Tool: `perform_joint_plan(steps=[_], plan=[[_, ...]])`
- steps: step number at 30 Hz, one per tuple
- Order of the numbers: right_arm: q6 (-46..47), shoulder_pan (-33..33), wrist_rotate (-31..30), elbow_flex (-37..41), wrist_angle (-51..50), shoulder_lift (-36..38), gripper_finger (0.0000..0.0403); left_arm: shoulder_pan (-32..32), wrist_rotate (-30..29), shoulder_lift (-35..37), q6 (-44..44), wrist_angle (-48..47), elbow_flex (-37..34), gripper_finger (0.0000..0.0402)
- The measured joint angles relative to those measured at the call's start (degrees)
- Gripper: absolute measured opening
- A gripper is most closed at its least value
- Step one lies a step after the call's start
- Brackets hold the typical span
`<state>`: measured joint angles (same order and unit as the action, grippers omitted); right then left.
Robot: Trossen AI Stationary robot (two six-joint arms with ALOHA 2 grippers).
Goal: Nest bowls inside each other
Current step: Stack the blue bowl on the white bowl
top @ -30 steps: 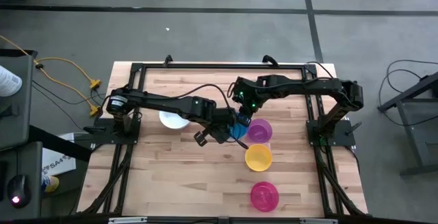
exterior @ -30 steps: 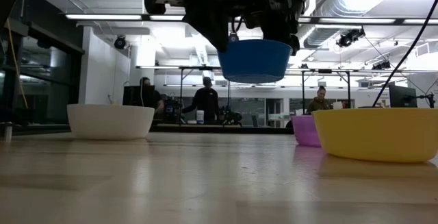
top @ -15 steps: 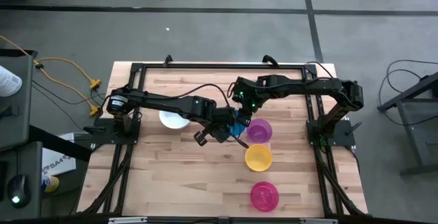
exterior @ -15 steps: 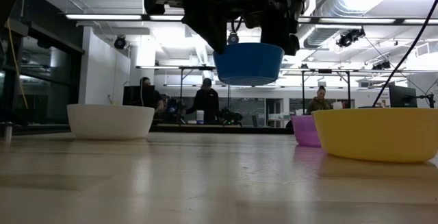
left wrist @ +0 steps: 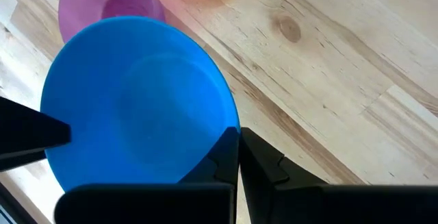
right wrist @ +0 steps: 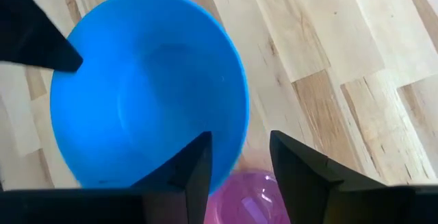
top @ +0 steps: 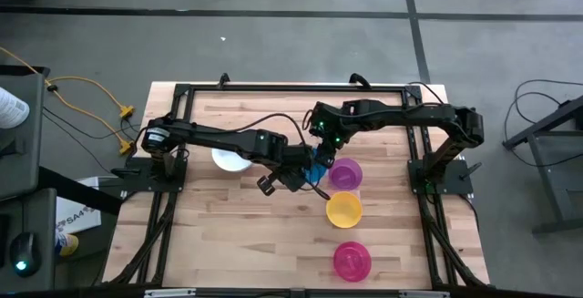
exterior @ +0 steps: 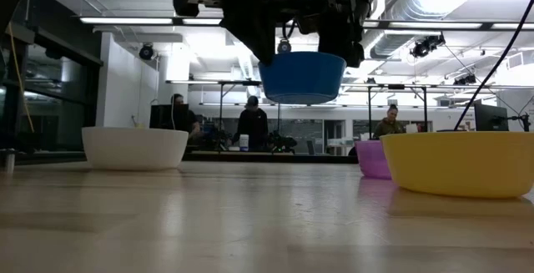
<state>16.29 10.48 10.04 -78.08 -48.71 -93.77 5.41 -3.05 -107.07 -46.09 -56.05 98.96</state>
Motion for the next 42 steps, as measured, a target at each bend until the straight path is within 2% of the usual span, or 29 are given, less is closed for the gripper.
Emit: perform_joint_plan(steps=[13,20,25,33,42], plan=[[0.8,-1.0,-2.0,-0.1,-3.0,3.6,0.014,0.0,-0.4,0.1,-0.1,0.4,0.0,0.0],[3.4,-1.1,-1.2,0.0,-2.2,8.5,0.014,0.0,-0.1,-0.4,1.6,-2.7,0.0,0.0],[5.1,-1.2,-1.1,0.0,-1.3,11.7,0.014,-0.1,-0.1,-0.5,6.7,-7.1,-0.1,0.0],[6.1,-3.4,-2.6,0.0,-1.4,12.4,0.014,-1.8,0.9,-0.3,17.6,-14.6,-0.7,0.0],[5.3,-5.8,-2.6,0.0,-1.6,12.4,0.014,-1.6,0.0,6.7,26.8,-12.3,-7.1,0.0]])
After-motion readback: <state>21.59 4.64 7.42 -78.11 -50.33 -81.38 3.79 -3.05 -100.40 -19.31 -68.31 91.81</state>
